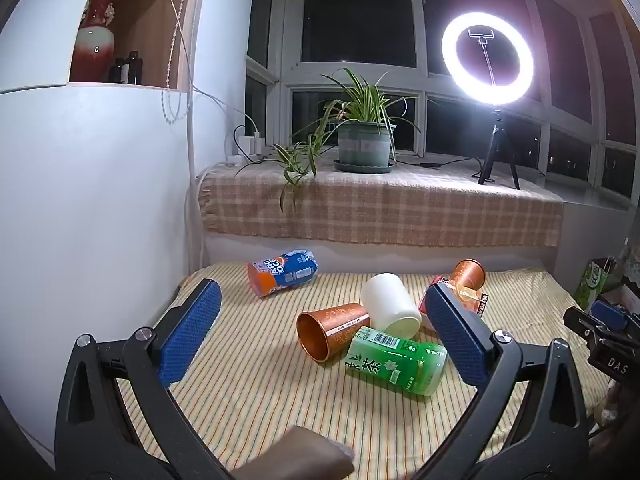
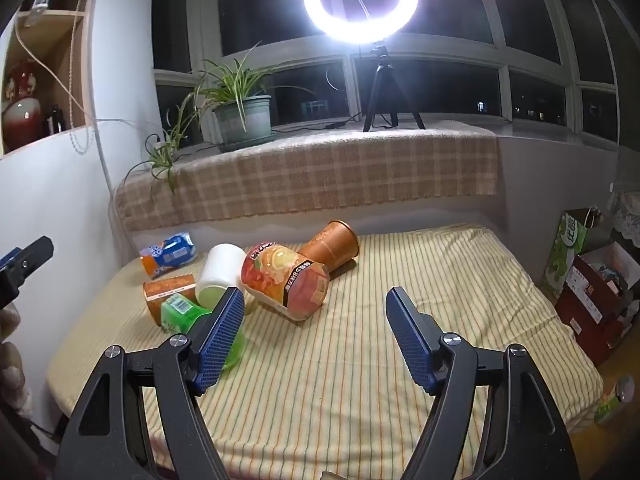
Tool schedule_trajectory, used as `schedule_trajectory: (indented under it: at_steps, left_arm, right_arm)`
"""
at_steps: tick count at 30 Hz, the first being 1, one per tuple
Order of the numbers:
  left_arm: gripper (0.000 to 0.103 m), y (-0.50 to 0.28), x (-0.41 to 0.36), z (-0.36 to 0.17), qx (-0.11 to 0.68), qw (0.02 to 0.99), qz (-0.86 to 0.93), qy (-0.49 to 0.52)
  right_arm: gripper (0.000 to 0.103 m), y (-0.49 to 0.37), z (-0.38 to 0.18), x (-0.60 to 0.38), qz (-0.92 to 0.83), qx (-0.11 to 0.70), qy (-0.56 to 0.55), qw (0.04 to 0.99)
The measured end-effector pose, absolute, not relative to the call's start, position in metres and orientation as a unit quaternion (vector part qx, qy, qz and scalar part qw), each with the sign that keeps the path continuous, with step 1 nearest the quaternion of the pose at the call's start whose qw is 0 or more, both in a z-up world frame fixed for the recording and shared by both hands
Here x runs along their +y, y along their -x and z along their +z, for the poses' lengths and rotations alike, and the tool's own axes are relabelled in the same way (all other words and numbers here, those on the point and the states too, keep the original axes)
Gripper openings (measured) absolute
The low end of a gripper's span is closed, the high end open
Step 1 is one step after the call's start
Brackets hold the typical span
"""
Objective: Flip cup upright
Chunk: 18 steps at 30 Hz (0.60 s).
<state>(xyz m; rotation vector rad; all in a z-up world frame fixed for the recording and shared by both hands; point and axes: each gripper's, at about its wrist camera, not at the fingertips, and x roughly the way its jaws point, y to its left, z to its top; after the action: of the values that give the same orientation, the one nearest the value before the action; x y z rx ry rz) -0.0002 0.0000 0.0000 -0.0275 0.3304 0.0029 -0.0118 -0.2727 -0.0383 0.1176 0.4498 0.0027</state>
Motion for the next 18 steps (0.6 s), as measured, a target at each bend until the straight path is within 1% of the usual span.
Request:
schedule_trajectory:
  at_steps: [18]
  left_arm:
    - [0.103,0.0004,0.0001,-0.0001,0.164,0.986,0.001,0.015]
  right_arm:
    - [0.073,0.0116,-0.0342,-0.2742,0.002,0.22,-0.057,0.974]
